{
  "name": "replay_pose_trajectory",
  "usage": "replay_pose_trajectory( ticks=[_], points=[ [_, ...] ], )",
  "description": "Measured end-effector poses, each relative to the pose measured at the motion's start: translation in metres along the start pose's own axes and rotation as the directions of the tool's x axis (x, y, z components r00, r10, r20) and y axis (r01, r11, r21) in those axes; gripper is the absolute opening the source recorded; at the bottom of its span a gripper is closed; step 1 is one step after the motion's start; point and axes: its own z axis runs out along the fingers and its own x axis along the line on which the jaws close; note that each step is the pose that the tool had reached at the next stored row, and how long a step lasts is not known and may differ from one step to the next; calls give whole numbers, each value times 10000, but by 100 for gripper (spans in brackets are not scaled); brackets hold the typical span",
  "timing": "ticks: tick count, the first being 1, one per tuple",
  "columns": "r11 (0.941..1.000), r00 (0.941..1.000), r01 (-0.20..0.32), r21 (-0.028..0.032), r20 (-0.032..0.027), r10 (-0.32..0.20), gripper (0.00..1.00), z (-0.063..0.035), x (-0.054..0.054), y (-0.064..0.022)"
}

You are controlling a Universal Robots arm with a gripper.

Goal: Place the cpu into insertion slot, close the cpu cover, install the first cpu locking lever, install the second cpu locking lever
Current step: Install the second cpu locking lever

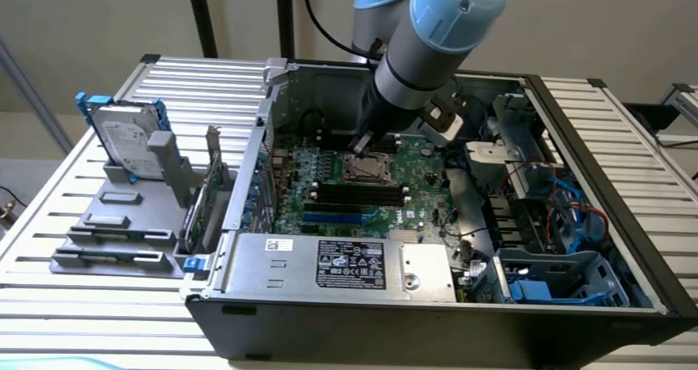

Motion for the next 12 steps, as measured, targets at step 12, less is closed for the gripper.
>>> replay_pose_trajectory(
  ticks=[12],
  points=[
    [10000, 10000, -9, -42, 53, 9, 11, -114, -171, 18]
  ],
)
